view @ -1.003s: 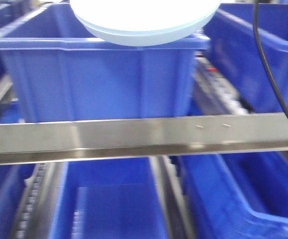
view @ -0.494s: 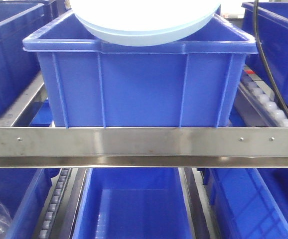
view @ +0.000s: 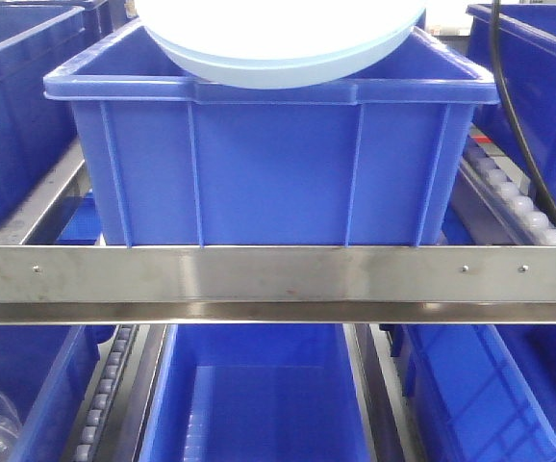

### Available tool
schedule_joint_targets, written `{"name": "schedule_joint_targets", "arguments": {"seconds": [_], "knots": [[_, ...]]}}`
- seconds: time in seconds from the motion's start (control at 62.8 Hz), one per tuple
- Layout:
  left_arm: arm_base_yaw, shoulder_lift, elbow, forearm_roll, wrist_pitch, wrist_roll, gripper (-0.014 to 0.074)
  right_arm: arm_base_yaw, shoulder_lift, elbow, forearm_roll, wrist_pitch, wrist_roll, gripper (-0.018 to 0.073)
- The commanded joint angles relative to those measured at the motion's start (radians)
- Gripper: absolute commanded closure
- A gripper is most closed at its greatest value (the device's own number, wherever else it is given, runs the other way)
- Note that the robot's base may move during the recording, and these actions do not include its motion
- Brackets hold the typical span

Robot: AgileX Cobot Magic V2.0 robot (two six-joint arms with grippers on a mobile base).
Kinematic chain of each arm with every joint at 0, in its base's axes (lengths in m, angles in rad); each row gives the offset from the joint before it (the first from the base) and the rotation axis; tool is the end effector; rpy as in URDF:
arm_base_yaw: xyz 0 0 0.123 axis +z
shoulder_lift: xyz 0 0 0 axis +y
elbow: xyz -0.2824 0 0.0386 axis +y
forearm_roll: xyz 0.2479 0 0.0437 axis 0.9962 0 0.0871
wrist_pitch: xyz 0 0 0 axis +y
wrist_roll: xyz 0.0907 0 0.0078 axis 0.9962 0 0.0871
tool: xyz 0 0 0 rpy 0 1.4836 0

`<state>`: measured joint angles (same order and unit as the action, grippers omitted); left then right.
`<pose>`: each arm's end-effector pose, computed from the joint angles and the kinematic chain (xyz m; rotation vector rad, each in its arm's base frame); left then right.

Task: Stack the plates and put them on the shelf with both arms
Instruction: 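Position the held plates above the blue bin on the shelf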

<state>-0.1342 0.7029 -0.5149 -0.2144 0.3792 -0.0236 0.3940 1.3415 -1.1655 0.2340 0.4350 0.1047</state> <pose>0.1397 -0.0261 0.2902 -0.0418 2.0545 -0.3033 0.2773 0.1249 0.3618 -0.1419 2.1213 0.5300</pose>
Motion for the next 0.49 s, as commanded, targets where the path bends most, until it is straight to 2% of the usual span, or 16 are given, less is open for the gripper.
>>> {"name": "schedule_joint_targets", "arguments": {"seconds": [0.0, 0.478], "knots": [[0.000, -0.002, -0.028, -0.009, -0.077, -0.005, 0.0506, 0.001, -0.039, -0.034, 0.013, -0.091, -0.004, 0.0526], [0.000, -0.002, -0.028, -0.009, -0.077, -0.005, 0.0506, 0.001, -0.039, -0.034, 0.013, -0.091, -0.004, 0.0526]]}}
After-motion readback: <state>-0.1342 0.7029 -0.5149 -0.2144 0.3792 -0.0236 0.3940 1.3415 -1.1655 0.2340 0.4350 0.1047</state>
